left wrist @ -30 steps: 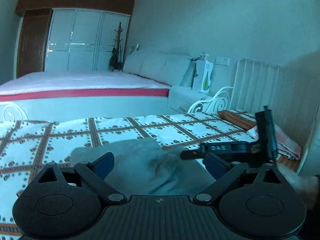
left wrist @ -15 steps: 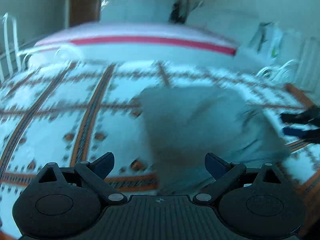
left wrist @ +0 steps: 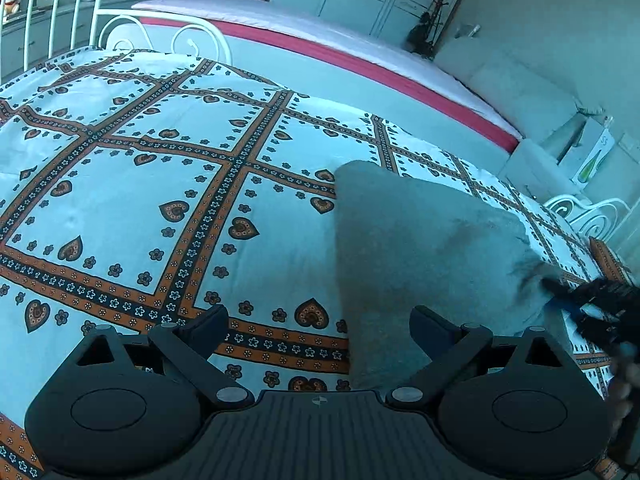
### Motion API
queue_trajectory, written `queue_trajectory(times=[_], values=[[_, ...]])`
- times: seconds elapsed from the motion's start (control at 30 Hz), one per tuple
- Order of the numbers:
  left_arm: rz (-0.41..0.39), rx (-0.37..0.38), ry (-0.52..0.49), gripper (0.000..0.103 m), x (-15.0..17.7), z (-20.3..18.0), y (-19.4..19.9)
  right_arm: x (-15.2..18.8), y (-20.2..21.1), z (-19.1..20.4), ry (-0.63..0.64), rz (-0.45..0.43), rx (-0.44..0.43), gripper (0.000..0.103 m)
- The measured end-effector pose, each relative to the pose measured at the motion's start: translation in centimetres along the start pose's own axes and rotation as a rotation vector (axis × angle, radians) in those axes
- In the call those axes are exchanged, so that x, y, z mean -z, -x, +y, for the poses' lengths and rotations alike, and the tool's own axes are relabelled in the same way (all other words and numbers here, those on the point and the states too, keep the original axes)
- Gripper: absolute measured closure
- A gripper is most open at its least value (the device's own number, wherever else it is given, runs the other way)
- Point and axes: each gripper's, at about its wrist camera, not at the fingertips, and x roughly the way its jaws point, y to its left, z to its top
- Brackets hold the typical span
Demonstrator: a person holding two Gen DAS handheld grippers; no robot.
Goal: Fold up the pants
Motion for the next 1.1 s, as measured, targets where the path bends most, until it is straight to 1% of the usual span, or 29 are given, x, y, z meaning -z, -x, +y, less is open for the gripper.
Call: queue_trajectory(times=[0.03, 0.1, 0.17, 0.23, 0.27, 0.3, 0.33, 0.37, 0.4, 0.47, 0.5, 0.6, 0.7, 0.8, 0.87, 0.9, 0.93, 0.97, 1.0, 1.03, 1.07, 1.1], values=[[-0.002, 0.001, 0.002, 0.006, -0.1, 0.0, 0.0, -0.3, 1.0, 0.1, -0.014, -0.033, -0.045, 0.095], [-0.008, 0.008, -0.005, 0.006, -0.1, -0.1, 0.2, -0.8, 2.6, 0.8, 0.025, -0.059, -0.07, 0.095], [-0.014, 0.008, -0.023, 0.006, -0.1, -0.4, 0.3, -0.5, 3.0, 0.5, 0.039, -0.035, -0.058, 0.095], [-0.02, -0.002, -0.03, 0.006, -0.2, -0.5, 0.3, -0.1, 2.5, -0.2, 0.022, 0.01, -0.048, 0.094], [-0.023, -0.01, -0.026, 0.006, -0.2, -0.4, 0.3, 0.0, 2.3, -0.4, 0.011, 0.016, -0.051, 0.092], [-0.027, -0.021, -0.023, 0.006, -0.3, -0.3, 0.2, 0.1, 2.0, -0.5, 0.003, 0.021, -0.045, 0.084], [-0.03, -0.042, -0.017, 0.006, -0.3, -0.1, 0.2, 0.1, 1.5, -0.5, -0.009, 0.049, -0.026, 0.079], [-0.03, -0.055, -0.006, 0.006, -0.4, 0.1, 0.2, 0.1, 1.1, -0.7, -0.028, 0.08, -0.003, 0.079], [-0.027, -0.057, 0.007, 0.006, -0.4, 0.3, 0.1, 0.3, 0.8, -0.9, -0.053, 0.091, 0.02, 0.075], [-0.026, -0.063, 0.017, 0.006, -0.4, 0.7, 0.0, 0.6, 0.8, -1.6, -0.117, 0.107, 0.031, 0.058], [-0.025, -0.065, 0.012, 0.006, -0.4, 0.7, -0.1, 0.8, 0.6, -1.9, -0.138, 0.124, 0.03, 0.044], [-0.017, -0.074, -0.008, 0.006, -0.4, 0.6, -0.5, 0.9, 0.0, -2.0, -0.145, 0.117, 0.023, 0.046], [-0.015, -0.085, -0.007, 0.006, -0.4, 0.5, -0.9, 1.0, -0.1, -1.9, -0.15, 0.104, 0.017, 0.049], [-0.014, -0.097, -0.01, 0.006, -0.4, 0.4, -1.2, 0.8, -0.6, -1.9, -0.154, 0.113, 0.016, 0.047], [-0.012, -0.095, -0.01, 0.006, -0.3, 0.3, -1.2, 0.8, -1.5, -1.7, -0.136, 0.125, 0.025, 0.044], [-0.012, -0.095, -0.012, 0.006, -0.3, 0.2, -1.2, 0.8, -1.8, -1.6, -0.125, 0.129, 0.026, 0.038], [-0.011, -0.097, -0.016, 0.006, -0.3, 0.2, -1.2, 0.7, -2.1, -1.4, -0.112, 0.129, 0.018, 0.028], [-0.008, -0.098, -0.019, 0.006, -0.2, 0.1, -1.3, 0.7, -2.3, -1.1, -0.101, 0.13, 0.005, 0.023], [-0.003, -0.096, -0.022, 0.006, -0.2, 0.1, -1.3, 0.7, -2.5, -0.8, -0.088, 0.129, 0.009, 0.03], [0.014, -0.085, -0.029, 0.006, 0.1, 0.0, -1.3, 0.7, -2.6, -0.3, -0.06, 0.115, 0.05, 0.068], [0.042, -0.062, -0.039, 0.006, 0.4, -0.2, -1.3, 0.6, -2.7, -0.2, -0.045, 0.113, 0.053, 0.068], [0.072, -0.032, -0.059, 0.006, 1.0, -0.6, -1.2, 0.5, -2.5, -0.2, -0.055, 0.099, 0.041, 0.071]])
